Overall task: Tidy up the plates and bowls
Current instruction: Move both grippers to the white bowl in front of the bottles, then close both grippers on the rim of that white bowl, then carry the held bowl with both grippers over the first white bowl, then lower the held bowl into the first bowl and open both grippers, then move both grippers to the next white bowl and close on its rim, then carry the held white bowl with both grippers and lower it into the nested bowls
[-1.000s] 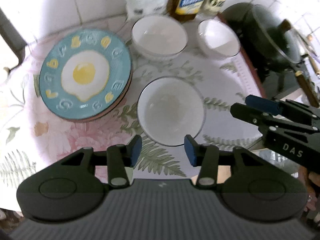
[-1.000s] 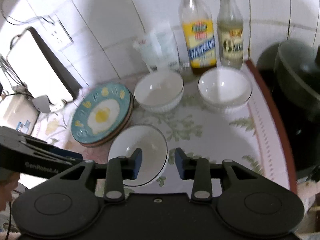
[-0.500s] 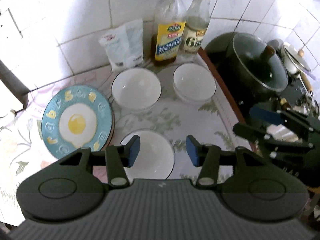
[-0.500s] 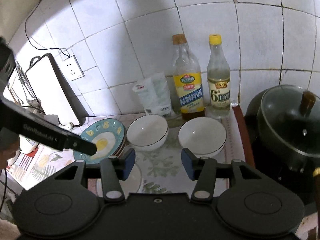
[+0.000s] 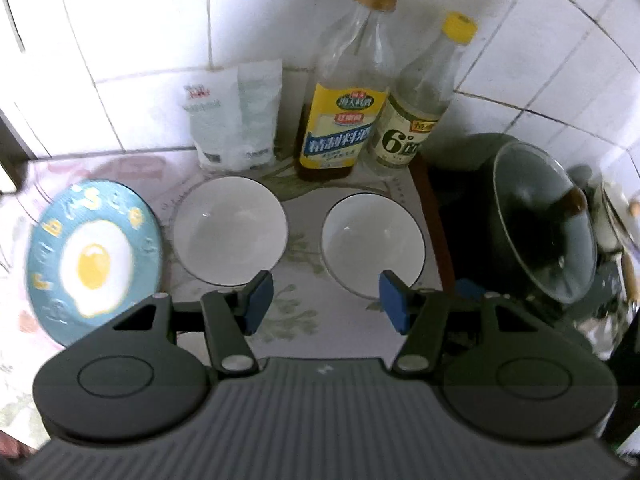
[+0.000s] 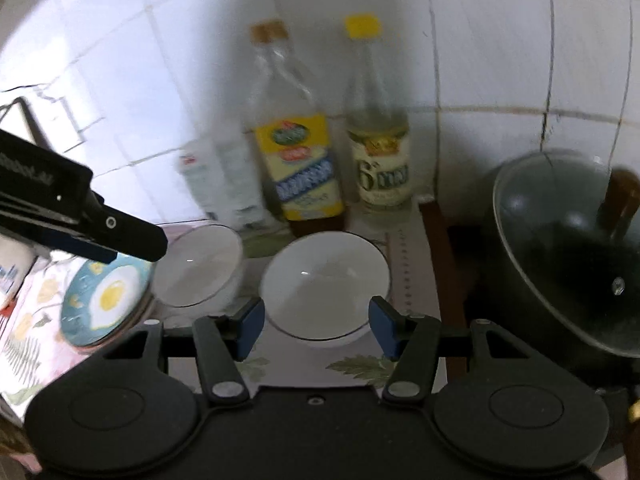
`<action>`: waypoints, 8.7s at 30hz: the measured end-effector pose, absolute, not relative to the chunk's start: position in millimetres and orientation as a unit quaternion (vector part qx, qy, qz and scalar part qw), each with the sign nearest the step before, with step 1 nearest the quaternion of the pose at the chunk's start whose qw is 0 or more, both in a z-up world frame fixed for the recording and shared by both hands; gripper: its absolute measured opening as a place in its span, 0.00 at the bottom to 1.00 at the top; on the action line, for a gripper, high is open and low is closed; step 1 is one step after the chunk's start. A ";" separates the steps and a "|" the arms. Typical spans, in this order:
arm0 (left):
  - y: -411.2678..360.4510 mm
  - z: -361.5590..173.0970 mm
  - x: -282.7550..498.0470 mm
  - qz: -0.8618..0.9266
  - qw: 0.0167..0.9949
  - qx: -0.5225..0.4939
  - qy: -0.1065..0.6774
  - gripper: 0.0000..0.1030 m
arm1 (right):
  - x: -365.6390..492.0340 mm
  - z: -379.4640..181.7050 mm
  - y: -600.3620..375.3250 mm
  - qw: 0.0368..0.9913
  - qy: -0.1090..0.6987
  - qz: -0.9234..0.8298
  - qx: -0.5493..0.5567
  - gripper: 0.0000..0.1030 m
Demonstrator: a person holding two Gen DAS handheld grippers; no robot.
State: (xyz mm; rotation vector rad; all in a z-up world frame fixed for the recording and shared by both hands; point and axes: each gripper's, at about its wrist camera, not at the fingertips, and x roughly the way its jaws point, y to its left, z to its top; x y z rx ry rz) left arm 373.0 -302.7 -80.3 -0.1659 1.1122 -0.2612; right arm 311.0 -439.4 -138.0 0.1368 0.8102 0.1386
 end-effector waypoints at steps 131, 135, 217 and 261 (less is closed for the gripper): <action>-154.2 -184.2 309.0 -0.010 0.714 -0.235 0.659 0.11 | 311.7 -162.0 -255.0 0.778 0.621 0.083 0.040 0.25; -156.2 -184.8 311.1 -0.014 0.711 -0.227 0.666 0.12 | 312.4 -161.3 -255.1 0.775 0.625 0.085 0.032 0.26; -209.6 -124.2 421.4 -0.129 0.827 0.002 0.547 0.05 | 393.4 -154.1 -349.6 0.830 0.516 0.111 0.179 0.10; -134.4 -151.3 308.9 -0.063 0.787 -0.166 0.591 0.06 | 308.0 -117.6 -289.8 0.833 0.518 0.192 0.004 0.12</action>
